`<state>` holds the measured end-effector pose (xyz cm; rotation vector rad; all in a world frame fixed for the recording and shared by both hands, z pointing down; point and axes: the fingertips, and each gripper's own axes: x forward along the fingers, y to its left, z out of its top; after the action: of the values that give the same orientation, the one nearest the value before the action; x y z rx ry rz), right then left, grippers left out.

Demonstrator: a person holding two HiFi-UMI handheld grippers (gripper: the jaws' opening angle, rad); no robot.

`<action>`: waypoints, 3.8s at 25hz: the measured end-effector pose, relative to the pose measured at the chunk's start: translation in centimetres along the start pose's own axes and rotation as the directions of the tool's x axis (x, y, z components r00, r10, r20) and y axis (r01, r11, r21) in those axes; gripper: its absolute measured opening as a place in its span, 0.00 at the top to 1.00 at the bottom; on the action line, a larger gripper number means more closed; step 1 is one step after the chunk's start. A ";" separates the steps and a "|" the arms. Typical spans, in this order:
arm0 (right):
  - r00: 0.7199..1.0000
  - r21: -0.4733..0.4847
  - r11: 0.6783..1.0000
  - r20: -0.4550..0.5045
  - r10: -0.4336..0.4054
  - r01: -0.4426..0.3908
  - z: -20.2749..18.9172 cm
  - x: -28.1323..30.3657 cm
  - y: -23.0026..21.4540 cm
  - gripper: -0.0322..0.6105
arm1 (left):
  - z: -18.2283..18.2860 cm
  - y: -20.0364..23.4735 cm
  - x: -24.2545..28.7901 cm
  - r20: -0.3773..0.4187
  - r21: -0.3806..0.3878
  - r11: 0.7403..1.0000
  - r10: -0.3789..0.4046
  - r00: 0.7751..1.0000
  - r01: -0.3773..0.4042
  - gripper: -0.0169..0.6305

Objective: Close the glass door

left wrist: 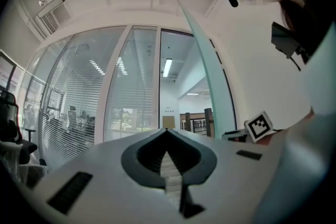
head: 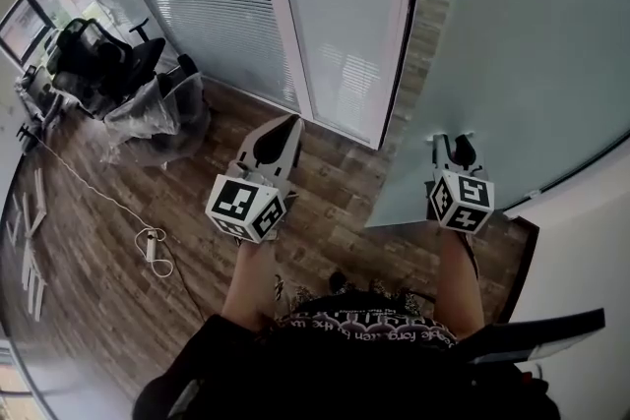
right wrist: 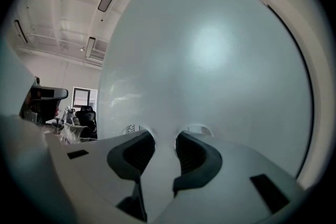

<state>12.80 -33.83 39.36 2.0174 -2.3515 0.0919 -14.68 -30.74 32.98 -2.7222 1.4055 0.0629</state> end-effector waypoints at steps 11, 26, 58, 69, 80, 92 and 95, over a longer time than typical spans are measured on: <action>1.000 -0.001 1.000 -0.011 0.020 -0.020 0.3 7.8 -1.2 0.76 | -1.8 2.6 7.7 -0.007 -0.029 0.999 -0.042 0.999 0.041 0.97; 0.998 -0.008 1.000 -0.057 -0.014 0.014 1.1 18.5 -4.1 0.77 | -1.4 6.8 16.5 0.014 -0.004 1.000 0.025 1.000 -0.025 0.97; 0.969 0.007 0.970 -0.049 -0.241 0.242 2.2 33.8 -12.0 0.77 | -4.6 16.3 36.6 0.015 -0.047 0.979 -0.197 0.980 0.197 0.97; 0.956 0.008 0.957 -0.041 -0.289 0.290 2.5 37.4 -14.2 0.77 | -4.4 18.7 40.1 0.028 -0.043 0.980 -0.195 0.980 0.197 0.97; 0.946 0.003 0.946 -0.030 -0.323 0.323 2.8 39.2 -15.6 0.77 | -4.5 18.0 43.5 0.014 -0.021 0.972 -0.235 0.972 0.235 0.97; 0.940 0.009 0.941 -0.040 -0.338 0.338 2.9 40.5 -16.6 0.77 | -4.0 18.0 44.9 0.027 -0.031 0.975 -0.218 0.976 0.219 0.97; 0.938 0.009 0.939 -0.041 -0.343 0.344 3.0 40.7 -16.8 0.77 | -4.1 18.3 44.8 0.023 -0.032 0.976 -0.214 0.977 0.215 0.97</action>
<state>23.22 -76.71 39.57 2.3739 -1.9439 0.1359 -3.64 -78.05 32.94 -2.8747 1.1072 0.1014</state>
